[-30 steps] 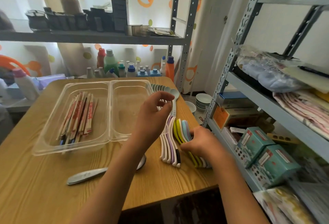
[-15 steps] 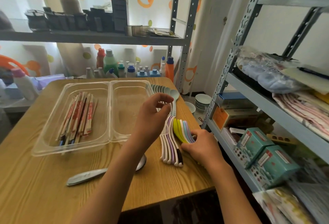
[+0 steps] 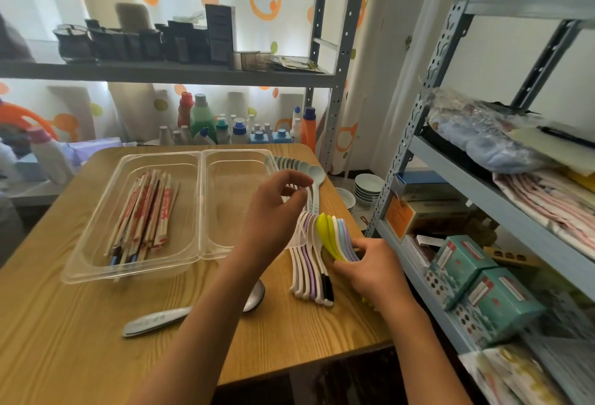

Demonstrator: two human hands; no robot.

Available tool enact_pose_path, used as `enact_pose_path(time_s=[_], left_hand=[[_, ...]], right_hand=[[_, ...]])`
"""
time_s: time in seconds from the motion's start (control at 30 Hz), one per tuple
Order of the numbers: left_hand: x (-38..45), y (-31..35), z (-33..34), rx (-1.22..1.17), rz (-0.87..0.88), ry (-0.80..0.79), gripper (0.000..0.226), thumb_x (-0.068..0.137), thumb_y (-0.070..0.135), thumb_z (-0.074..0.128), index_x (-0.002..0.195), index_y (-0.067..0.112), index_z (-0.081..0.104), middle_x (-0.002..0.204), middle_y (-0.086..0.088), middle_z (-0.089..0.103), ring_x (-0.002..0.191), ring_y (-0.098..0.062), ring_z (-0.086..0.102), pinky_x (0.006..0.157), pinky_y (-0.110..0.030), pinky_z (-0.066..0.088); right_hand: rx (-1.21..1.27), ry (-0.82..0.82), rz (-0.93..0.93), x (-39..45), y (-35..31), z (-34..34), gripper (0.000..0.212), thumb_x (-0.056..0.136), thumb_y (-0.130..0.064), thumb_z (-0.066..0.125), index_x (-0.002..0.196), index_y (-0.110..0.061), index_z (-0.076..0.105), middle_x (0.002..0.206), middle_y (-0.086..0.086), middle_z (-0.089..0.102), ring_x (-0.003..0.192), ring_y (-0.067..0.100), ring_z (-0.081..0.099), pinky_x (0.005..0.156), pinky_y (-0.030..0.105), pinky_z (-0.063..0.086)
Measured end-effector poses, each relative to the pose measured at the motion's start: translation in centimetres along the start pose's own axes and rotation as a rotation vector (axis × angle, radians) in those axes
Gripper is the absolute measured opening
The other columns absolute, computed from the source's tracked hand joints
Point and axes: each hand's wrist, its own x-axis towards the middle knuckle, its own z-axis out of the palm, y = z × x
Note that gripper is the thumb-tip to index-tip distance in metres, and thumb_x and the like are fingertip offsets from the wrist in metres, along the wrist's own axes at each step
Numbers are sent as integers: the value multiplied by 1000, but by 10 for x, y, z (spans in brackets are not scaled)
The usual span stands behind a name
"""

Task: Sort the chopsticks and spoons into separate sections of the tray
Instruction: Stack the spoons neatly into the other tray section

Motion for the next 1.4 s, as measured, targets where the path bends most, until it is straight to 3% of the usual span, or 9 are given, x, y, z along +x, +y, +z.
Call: enact_pose_path(time_s=[0.1,0.3,0.4,0.5,0.6,0.8,1.07,1.27,1.4], left_hand=[[1,-2,-4,19,-6,11,17,94,18,56,102,32,61,99,22,61,94,2,59,72,-19,50],[9,-2,-20,36,12,86,17,94,17,56,105,30,60,100,21,61,95,5,57,75,-20,51],[12,-4,-35,104,26,195,22,92,14,58,112,25,58,104,15,59,98,0,56,82,-20,50],[22,-7,-60,187,-11,265,25,93,12,57,115,25,56,111,11,58,102,-7,55,83,-22,51],[39,-15,-92,233,-110,305,25,95,16,56,118,26,56,114,11,59,101,-8,57,85,-27,53],[75,-41,-126,274,-262,284,21,94,21,59,115,22,58,110,3,62,97,-16,60,84,-35,54],[103,-92,-134,258,-418,204,22,98,20,51,117,19,61,111,1,65,96,-15,60,69,-22,47],[111,-113,-132,239,-569,140,24,93,27,60,115,18,61,103,1,64,93,-18,63,85,-40,57],[112,-118,-131,254,-553,86,32,86,19,70,116,17,60,105,0,63,100,-20,62,88,-41,56]], right_hand=[[12,28,-48,0,-10,-6,48,80,-29,79,125,-20,65,84,-19,58,74,-6,56,63,15,46],[57,4,-126,12,-47,-13,59,77,-25,81,132,-21,60,97,-13,65,79,-5,59,71,21,54],[88,-53,-182,28,-78,-4,54,76,-23,82,127,-20,64,103,-6,71,82,-3,63,67,18,53],[109,-96,-230,49,-108,17,48,75,-23,82,121,-18,69,101,-2,73,83,5,67,69,26,59],[100,-150,-251,72,-135,44,50,78,-26,80,126,-18,66,104,1,72,82,11,68,54,20,54],[112,-231,-175,108,-168,89,45,83,-30,77,124,-15,65,98,-2,64,72,12,64,47,18,50],[70,-226,-39,148,-182,131,41,79,-31,80,112,-11,66,90,2,65,72,15,65,45,19,46],[39,-132,44,160,-176,159,46,76,-36,82,112,-16,62,96,2,66,85,20,67,75,33,59],[70,-182,62,155,-172,175,41,81,-34,78,114,-16,60,101,2,65,86,18,65,69,26,53]])
